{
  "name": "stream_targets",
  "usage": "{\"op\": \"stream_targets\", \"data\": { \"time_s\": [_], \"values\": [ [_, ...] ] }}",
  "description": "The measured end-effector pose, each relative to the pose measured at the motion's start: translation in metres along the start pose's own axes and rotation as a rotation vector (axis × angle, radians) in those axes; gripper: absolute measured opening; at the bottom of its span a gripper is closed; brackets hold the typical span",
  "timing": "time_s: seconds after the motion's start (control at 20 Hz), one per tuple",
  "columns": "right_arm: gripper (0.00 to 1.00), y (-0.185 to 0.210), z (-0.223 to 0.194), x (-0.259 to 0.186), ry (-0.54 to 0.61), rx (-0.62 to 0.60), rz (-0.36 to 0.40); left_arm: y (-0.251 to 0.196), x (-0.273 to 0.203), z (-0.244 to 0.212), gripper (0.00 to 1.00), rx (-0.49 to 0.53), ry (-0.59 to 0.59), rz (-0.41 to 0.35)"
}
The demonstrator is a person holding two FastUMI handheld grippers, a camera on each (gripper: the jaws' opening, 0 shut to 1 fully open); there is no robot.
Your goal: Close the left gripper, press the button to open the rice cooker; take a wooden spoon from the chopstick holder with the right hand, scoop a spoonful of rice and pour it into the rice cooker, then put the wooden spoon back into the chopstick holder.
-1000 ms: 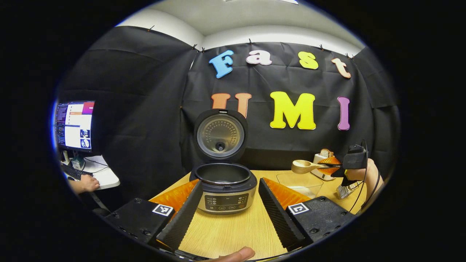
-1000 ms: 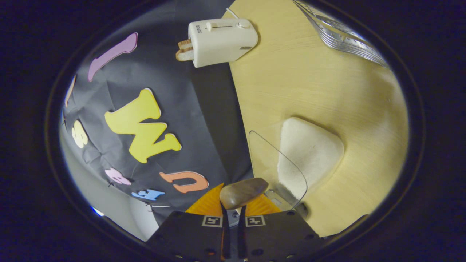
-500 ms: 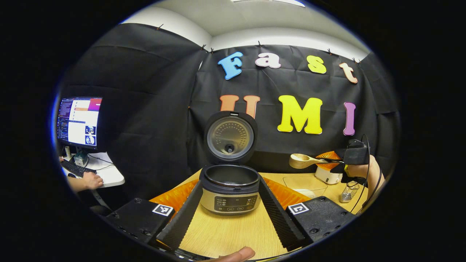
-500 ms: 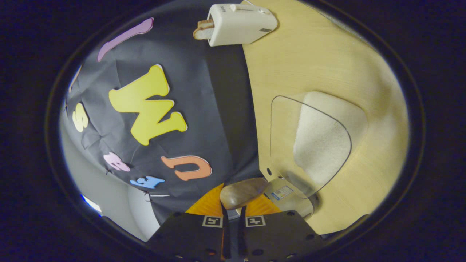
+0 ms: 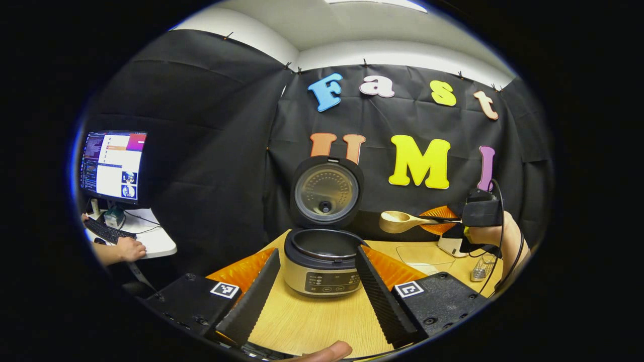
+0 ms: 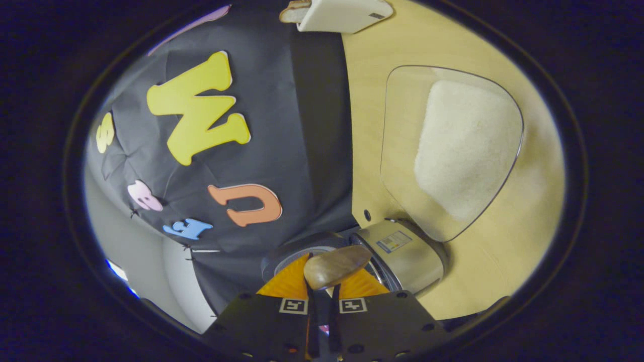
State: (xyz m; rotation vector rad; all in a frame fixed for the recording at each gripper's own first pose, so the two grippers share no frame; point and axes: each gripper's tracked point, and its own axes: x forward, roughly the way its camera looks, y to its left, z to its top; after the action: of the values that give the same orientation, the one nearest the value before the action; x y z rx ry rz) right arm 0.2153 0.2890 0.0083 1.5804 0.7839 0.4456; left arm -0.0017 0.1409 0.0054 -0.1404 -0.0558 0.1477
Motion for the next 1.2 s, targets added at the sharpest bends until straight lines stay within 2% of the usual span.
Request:
{"op": "stream_targets", "data": {
  "time_s": [0.1, 0.3, 0.35, 0.55, 0.65, 0.8, 1.2],
  "values": [
    [0.08, 0.005, -0.013, 0.008, 0.002, -0.033, -0.012, 0.003, 0.0, 0.002, 0.96, -0.017, -0.002, 0.003],
    [0.07, 0.013, -0.039, 0.03, 0.007, -0.15, -0.095, 0.005, -0.002, 0.002, 0.98, -0.019, -0.002, -0.015],
    [0.1, 0.013, -0.045, 0.035, 0.006, -0.177, -0.114, 0.007, -0.002, 0.001, 0.98, -0.012, 0.0, -0.013],
    [0.08, 0.017, -0.067, 0.063, 0.012, -0.278, -0.17, 0.019, 0.001, -0.005, 0.98, -0.002, 0.02, 0.02],
    [0.07, 0.017, -0.076, 0.076, 0.01, -0.338, -0.212, 0.016, 0.002, -0.007, 0.98, -0.001, 0.028, 0.012],
    [0.08, 0.015, -0.088, 0.092, 0.008, -0.461, -0.272, 0.013, 0.004, -0.012, 0.98, 0.012, 0.039, -0.002],
    [0.07, 0.021, -0.103, 0.119, -0.048, -0.809, -0.425, 0.02, 0.009, -0.015, 0.98, 0.026, 0.057, 0.023]
  ]
}}
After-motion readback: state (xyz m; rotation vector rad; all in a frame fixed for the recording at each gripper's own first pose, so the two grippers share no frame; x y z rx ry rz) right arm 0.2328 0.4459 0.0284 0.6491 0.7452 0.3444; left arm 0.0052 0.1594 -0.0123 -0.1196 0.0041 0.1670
